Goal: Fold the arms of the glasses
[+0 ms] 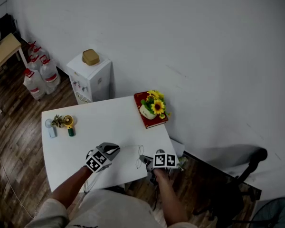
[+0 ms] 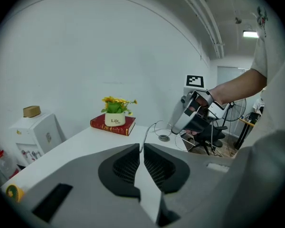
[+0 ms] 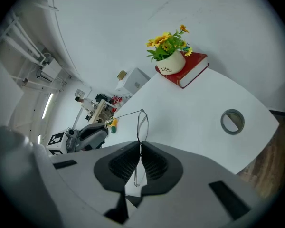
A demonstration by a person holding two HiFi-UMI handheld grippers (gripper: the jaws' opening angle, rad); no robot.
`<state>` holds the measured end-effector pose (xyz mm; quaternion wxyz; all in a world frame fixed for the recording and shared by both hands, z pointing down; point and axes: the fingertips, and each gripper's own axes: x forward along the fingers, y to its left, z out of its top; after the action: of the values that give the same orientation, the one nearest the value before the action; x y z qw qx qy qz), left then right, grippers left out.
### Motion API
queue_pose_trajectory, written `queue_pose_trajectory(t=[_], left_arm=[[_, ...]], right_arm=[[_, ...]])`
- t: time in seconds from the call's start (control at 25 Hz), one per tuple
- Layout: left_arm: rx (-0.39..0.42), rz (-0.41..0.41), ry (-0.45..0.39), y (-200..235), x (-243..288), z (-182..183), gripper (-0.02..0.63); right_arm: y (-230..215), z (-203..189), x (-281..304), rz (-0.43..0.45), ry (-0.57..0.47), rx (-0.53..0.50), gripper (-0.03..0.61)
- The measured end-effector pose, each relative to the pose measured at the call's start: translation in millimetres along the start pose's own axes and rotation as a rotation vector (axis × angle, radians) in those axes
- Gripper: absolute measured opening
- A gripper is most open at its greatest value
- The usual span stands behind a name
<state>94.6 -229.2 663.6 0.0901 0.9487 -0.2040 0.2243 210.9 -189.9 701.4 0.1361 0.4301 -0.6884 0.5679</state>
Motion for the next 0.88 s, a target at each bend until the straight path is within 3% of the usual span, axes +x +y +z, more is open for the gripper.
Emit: queue_pose_trajectory(t=[0.36,0.88], left_arm=[[0.028,-0.043,-0.019,-34,9,6,0.017],[0.06,-0.143,0.052,-91,32,-11,0.017]], right_arm=[[-5,16,-3,0.027,-0.089,0.094,0.017],[-1,19,-5,0.06,-0.124,0.149,0.017]])
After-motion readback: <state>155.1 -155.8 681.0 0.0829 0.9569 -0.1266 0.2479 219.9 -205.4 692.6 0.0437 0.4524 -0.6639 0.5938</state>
